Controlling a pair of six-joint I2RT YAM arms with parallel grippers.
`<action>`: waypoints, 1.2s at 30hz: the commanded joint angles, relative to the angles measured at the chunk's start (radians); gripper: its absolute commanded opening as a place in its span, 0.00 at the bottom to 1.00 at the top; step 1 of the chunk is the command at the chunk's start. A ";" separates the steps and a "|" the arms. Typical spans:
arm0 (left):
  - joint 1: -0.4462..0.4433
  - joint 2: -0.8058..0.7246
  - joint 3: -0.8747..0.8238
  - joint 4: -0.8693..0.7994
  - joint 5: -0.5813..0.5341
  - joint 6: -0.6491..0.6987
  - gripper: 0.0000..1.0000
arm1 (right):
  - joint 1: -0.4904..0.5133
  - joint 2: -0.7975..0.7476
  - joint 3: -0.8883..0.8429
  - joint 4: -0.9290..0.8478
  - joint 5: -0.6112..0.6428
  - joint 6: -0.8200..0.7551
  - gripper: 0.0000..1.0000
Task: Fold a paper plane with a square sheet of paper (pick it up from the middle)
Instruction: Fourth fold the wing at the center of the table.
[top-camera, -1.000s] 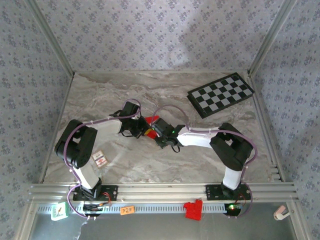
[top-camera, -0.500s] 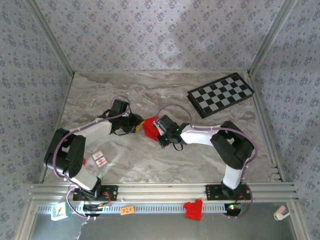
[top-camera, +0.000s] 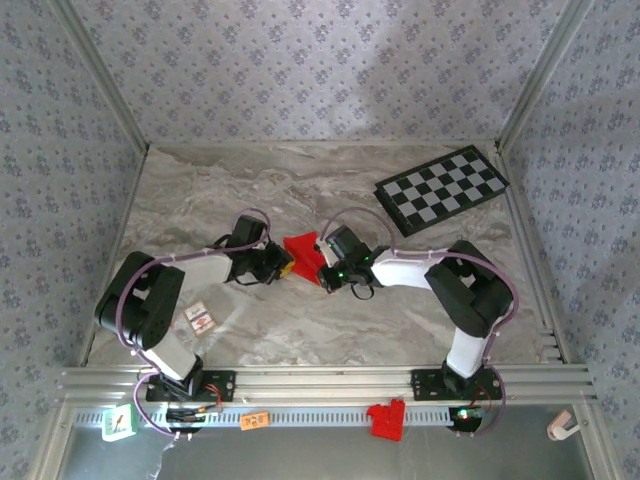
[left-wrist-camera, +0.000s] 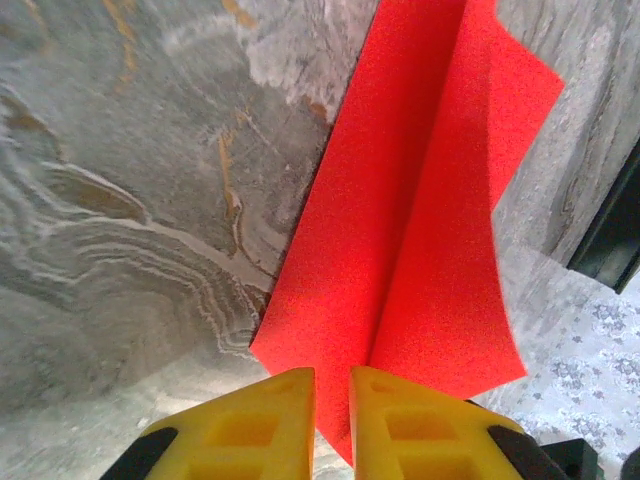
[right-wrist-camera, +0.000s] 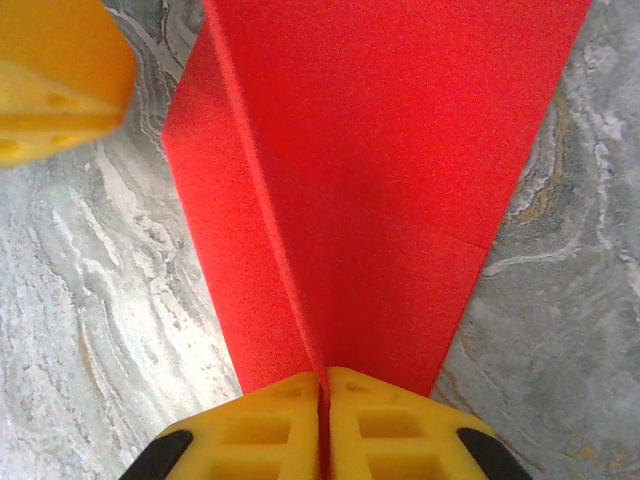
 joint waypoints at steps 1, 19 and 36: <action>-0.014 0.036 0.032 0.043 0.030 -0.006 0.16 | -0.014 -0.016 -0.026 0.013 -0.055 0.023 0.11; -0.028 0.138 0.091 0.022 0.054 0.071 0.23 | -0.047 -0.009 -0.042 0.043 -0.109 0.039 0.11; -0.034 0.147 0.106 -0.116 0.012 0.101 0.38 | -0.080 0.009 -0.047 0.061 -0.184 0.090 0.10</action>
